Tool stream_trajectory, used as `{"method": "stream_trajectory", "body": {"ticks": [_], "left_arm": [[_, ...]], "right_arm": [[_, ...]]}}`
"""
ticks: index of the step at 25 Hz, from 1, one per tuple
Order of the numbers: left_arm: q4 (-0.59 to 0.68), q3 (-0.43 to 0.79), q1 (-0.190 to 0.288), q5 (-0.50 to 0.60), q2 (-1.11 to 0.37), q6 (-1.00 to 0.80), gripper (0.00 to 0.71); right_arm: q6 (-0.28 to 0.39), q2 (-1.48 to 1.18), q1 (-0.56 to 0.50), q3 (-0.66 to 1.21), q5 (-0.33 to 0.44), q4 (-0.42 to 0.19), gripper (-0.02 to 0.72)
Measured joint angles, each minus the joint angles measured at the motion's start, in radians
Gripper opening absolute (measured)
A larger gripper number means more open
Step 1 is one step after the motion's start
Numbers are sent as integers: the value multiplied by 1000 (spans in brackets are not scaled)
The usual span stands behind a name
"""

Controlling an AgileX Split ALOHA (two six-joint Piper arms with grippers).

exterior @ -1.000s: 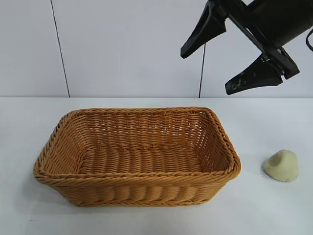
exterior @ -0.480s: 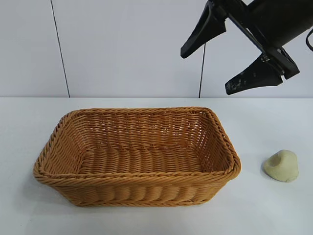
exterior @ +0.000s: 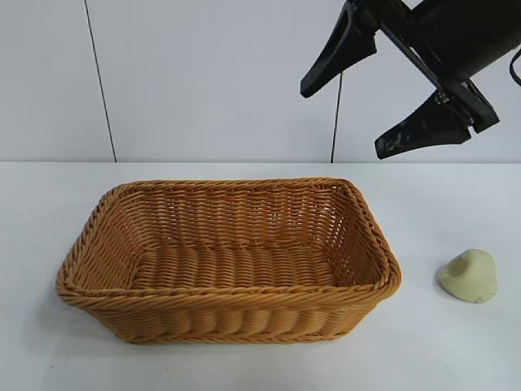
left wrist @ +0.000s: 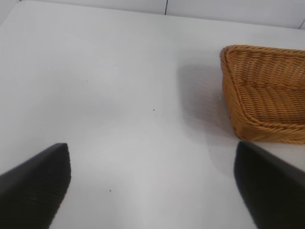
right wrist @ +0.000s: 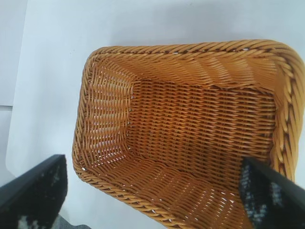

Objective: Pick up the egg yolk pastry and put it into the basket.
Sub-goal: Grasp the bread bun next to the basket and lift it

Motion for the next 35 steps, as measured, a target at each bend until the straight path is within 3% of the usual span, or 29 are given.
{"method": "stream_trajectory", "body": {"ticks": [3,9,10,12,18,35], "left_arm": [[0,0,0,0,0,0,668],[0,0,0,-1,0,0,668],[0,0,0,-1,0,0,668],[0,0,0,-1,0,0,668],[0,0,0,-1,0,0,668],[0,0,0,-2,0,0,668]], "right_arm": [[94,0,0,-46,27,-125,695],[355,0,0,-172,174,-573,695],[382,0,-6,-184,200,-630,695],[406,0,-35,-196,223,-686,695],[408,26,-149,-199,241,-715,695],[402,401,-157,-199,113,-730,695]]}}
